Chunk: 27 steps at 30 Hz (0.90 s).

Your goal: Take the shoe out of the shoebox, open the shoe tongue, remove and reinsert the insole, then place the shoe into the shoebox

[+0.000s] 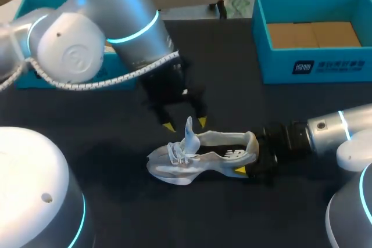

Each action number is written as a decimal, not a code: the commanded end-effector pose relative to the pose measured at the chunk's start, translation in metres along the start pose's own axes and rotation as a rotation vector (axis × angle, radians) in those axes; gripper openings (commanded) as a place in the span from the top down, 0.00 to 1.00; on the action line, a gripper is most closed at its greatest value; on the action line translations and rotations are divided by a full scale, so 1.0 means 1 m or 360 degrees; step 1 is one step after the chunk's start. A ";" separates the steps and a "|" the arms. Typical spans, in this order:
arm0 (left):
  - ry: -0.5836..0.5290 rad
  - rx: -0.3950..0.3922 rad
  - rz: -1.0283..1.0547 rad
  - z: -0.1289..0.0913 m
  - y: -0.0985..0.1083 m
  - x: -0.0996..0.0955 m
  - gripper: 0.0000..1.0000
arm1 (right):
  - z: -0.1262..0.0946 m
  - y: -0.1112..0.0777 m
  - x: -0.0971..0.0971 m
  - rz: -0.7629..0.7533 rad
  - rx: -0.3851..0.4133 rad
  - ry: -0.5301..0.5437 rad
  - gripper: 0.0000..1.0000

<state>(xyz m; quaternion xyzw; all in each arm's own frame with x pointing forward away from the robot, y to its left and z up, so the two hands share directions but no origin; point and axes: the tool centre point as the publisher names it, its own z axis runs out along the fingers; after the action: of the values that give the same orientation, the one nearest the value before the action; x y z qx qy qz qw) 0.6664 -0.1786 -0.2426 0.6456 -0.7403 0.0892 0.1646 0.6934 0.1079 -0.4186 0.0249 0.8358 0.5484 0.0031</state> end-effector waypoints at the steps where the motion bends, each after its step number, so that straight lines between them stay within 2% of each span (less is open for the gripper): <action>1: -0.0218 -0.0022 0.0060 -0.011 -0.007 0.017 0.26 | 0.000 0.002 0.001 0.0000 0.0007 -0.0003 1.00; 4: -0.0266 -0.0044 0.0151 -0.014 -0.006 0.022 0.28 | 0.000 0.002 0.001 0.0000 0.0007 -0.0003 1.00; 5: -0.0273 -0.0057 0.0183 -0.014 -0.006 0.023 0.33 | 0.000 0.002 0.001 0.0000 0.0007 -0.0003 1.00; 7: -0.0278 -0.0043 0.0256 -0.011 -0.006 0.027 0.54 | 0.000 0.002 0.001 0.0000 0.0007 -0.0003 1.00; 8: -0.0282 -0.0050 0.0287 -0.010 -0.006 0.028 0.58 | 0.000 0.002 0.001 0.0000 0.0007 -0.0003 1.00; 9: -0.0294 -0.0039 0.0340 -0.008 -0.007 0.030 0.90 | 0.000 0.002 0.001 0.0000 0.0007 -0.0003 1.00; 10: -0.0294 -0.0060 0.0414 -0.006 -0.007 0.031 1.00 | 0.000 0.002 0.001 0.0000 0.0007 -0.0003 1.00; 13: -0.0320 -0.0042 0.0611 -0.003 -0.006 0.031 1.00 | 0.000 0.002 0.001 0.0000 0.0007 -0.0003 1.00; 14: -0.0303 -0.0074 0.0699 -0.003 -0.005 0.031 1.00 | 0.000 0.002 0.001 0.0000 0.0007 -0.0003 1.00; 16: -0.0287 -0.0193 0.0924 -0.003 -0.005 0.031 1.00 | 0.000 0.002 0.001 0.0000 0.0007 -0.0003 1.00; 18: -0.0351 -0.0361 0.1068 -0.002 -0.009 0.032 1.00 | 0.000 0.002 0.001 0.0000 0.0007 -0.0003 1.00; 27: -0.0351 -0.0361 0.1068 -0.002 -0.009 0.032 1.00 | 0.000 0.002 0.001 0.0000 0.0007 -0.0003 1.00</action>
<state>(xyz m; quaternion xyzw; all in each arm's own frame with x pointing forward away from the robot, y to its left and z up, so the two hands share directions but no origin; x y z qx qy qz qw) 0.6671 -0.2009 -0.2295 0.3524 -0.9294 0.0062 0.1095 0.6934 0.1079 -0.4185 0.0248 0.8358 0.5485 0.0031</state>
